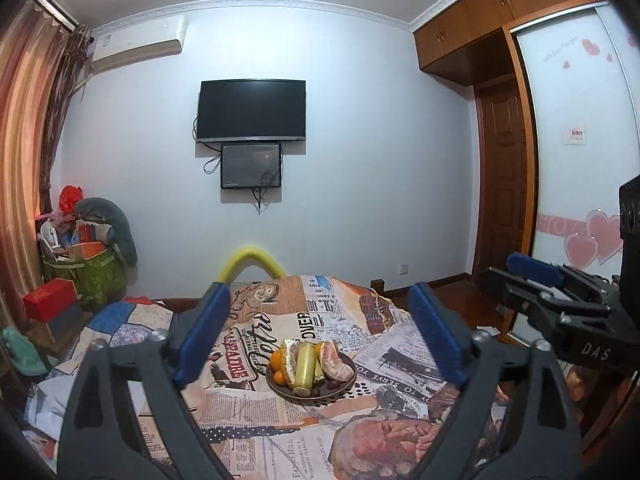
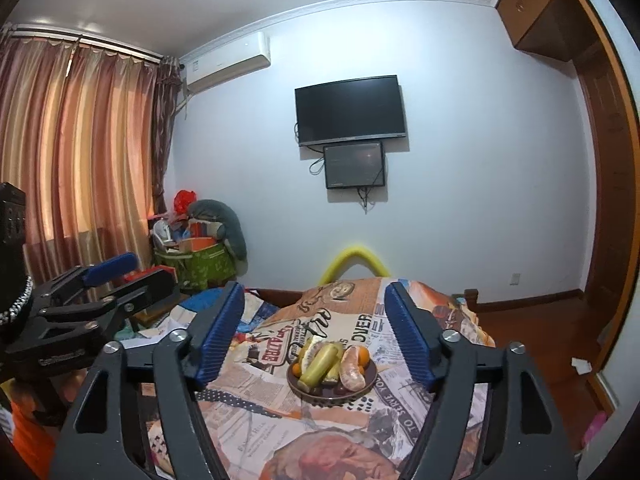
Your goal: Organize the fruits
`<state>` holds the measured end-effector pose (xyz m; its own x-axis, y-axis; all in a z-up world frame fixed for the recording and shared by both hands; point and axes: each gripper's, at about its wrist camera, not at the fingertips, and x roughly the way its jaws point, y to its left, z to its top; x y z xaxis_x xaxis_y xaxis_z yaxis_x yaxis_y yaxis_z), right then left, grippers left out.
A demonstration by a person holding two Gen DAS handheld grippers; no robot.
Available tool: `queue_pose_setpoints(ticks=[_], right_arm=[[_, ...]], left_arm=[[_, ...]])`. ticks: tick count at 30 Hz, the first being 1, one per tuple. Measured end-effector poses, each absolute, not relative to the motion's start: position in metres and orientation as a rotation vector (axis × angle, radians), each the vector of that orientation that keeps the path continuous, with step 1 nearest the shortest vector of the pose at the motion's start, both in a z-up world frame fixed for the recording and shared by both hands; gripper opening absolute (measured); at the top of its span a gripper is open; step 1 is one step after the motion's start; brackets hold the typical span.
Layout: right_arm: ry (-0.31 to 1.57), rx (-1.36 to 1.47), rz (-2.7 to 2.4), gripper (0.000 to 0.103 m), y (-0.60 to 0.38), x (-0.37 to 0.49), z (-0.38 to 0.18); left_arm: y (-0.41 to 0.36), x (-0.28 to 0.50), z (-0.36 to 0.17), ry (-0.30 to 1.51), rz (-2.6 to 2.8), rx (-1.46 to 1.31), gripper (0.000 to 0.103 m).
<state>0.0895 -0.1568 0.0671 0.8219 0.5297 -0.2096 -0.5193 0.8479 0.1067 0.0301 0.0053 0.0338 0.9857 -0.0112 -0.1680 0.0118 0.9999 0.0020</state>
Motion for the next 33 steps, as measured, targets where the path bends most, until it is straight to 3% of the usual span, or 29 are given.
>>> queue_pose_setpoints(ticks=[3, 7, 9, 11, 33], right_arm=[[0.243, 0.05, 0.542, 0.086, -0.156, 0.09, 0.064], [0.244, 0.048, 0.531, 0.089, -0.159, 0.085, 0.064], [0.24, 0.049, 0.523, 0.099, -0.161, 0.082, 0.064], [0.228, 0.056, 0.51, 0.103, -0.164, 0.079, 0.064], [0.216, 0.066, 0.484, 0.103, -0.171, 0.071, 0.066]], left_arm=[[0.006, 0.029, 0.031, 0.169, -0.004, 0.001, 0.097], [0.007, 0.028, 0.028, 0.173, -0.003, -0.011, 0.1], [0.007, 0.027, 0.026, 0.174, -0.001, -0.015, 0.101], [0.007, 0.029, 0.025, 0.177, -0.002, -0.017, 0.101], [0.006, 0.034, 0.024, 0.191, -0.011, -0.024, 0.103]])
